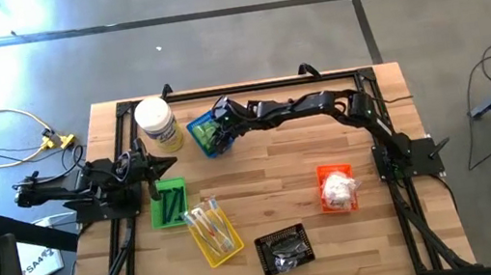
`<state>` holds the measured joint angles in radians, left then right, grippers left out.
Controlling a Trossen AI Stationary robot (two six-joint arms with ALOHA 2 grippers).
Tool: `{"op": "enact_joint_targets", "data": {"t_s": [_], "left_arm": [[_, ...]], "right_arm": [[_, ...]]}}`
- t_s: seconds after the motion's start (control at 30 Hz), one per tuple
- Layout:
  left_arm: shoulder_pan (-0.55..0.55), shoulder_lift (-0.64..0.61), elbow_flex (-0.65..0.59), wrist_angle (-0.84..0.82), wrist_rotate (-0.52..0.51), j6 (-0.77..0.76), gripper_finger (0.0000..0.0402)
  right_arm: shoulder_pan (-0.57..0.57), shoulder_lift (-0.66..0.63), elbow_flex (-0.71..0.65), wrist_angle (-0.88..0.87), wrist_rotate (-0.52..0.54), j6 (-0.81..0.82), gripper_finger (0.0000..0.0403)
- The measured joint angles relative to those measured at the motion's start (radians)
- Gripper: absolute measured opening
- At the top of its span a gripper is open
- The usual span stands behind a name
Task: Pick & Place Travel size toiletries
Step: Return to Home Position
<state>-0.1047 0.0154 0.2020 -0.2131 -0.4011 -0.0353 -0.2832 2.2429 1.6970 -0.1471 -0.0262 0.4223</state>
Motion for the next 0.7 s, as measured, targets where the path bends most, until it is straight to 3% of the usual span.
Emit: {"op": "enact_joint_targets", "data": {"t_s": [0.2,0.47,0.7], "left_arm": [[0.0,0.0,0.0,0.0,0.0,0.0,0.0],[0.0,0.0,0.0,0.0,0.001,0.0,0.0],[0.0,0.0,0.0,-0.023,0.001,-0.022,0.0]], "right_arm": [[0.0,-0.027,0.0,0.008,-0.006,-0.024,0.0233],[0.001,-0.181,-0.001,-0.027,0.059,-0.181,0.0222],[0.038,-0.38,-0.004,-0.02,0.047,-0.331,0.017]]}}
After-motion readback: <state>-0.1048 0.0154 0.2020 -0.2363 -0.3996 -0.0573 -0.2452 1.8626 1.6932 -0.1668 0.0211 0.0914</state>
